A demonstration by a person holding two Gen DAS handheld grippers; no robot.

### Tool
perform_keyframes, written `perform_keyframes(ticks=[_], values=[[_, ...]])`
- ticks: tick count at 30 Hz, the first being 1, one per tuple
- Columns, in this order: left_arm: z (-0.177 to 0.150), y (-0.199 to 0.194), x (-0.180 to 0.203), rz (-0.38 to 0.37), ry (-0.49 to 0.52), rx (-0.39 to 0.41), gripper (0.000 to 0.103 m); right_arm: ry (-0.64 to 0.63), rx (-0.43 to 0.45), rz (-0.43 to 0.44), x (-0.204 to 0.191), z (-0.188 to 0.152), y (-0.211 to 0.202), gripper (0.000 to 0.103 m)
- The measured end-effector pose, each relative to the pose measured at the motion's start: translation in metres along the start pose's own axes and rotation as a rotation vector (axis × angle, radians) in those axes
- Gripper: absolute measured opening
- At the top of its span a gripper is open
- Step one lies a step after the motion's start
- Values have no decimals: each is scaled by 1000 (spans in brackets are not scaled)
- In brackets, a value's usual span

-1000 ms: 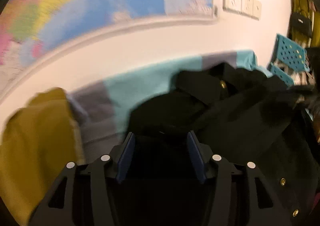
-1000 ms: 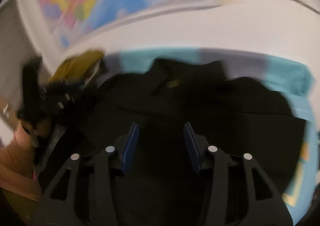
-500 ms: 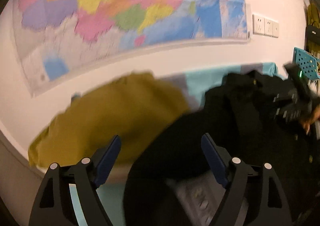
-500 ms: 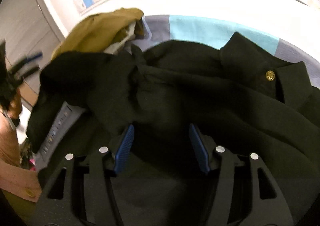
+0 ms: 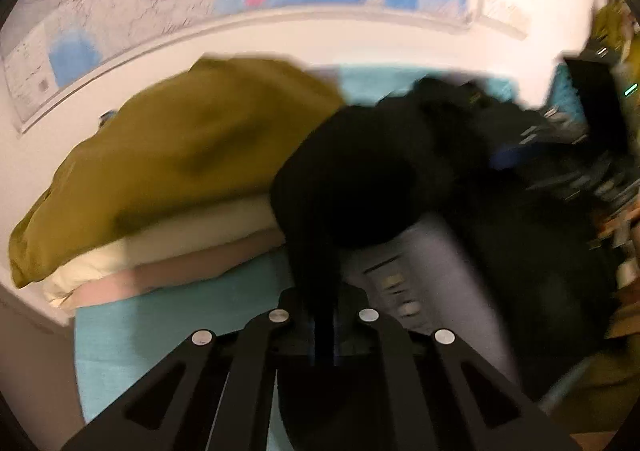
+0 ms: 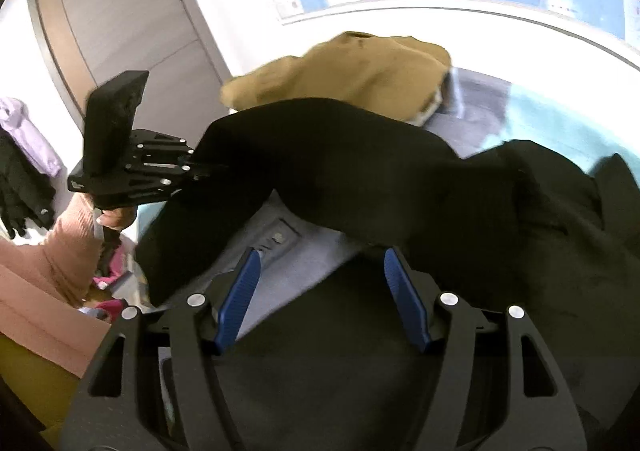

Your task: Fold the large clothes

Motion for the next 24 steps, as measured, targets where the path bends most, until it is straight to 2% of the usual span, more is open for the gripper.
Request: perform_keyframes(ticks=[3, 6, 9, 12, 14, 16, 17, 19, 20, 22, 24], values=[[19, -47, 30, -179, 19, 85, 3, 21, 35, 19, -1, 2, -12, 64], [36, -66, 64, -292, 65, 110, 3, 52, 102, 36, 3, 1, -38, 66], [57, -67, 107, -427, 106, 100, 4, 76, 161, 32, 9, -5, -69, 67], [75, -52, 155, -562, 121, 36, 4, 110, 221, 16, 18, -19, -105, 69], [89, -33, 186, -586, 129, 2, 4, 149, 262, 15, 25, -32, -129, 73], [101, -5, 210, -631, 94, -73, 5, 195, 287, -3, 33, -48, -147, 75], [103, 8, 219, -629, 86, -103, 6, 222, 290, -22, 39, -58, -155, 77], [101, 42, 235, -591, 81, -163, 17, 275, 284, -53, 47, -78, -163, 80], [100, 54, 237, -573, 71, -186, 28, 289, 279, -56, 49, -84, -165, 82], [106, 70, 232, -563, 16, -182, 37, 320, 256, -80, 52, -97, -161, 84], [108, 72, 221, -573, -44, -169, 59, 325, 239, -85, 51, -100, -152, 89]])
Point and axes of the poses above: each gripper's, at about its wrist camera, not at the fingertips, and y roughly the way its jaws point, x to its right, z to its top, the point moved 6 cm from there along y, roughly the way its jaws point, and after that the axes turned 9 degrees about -y, right-handed, at the moved point
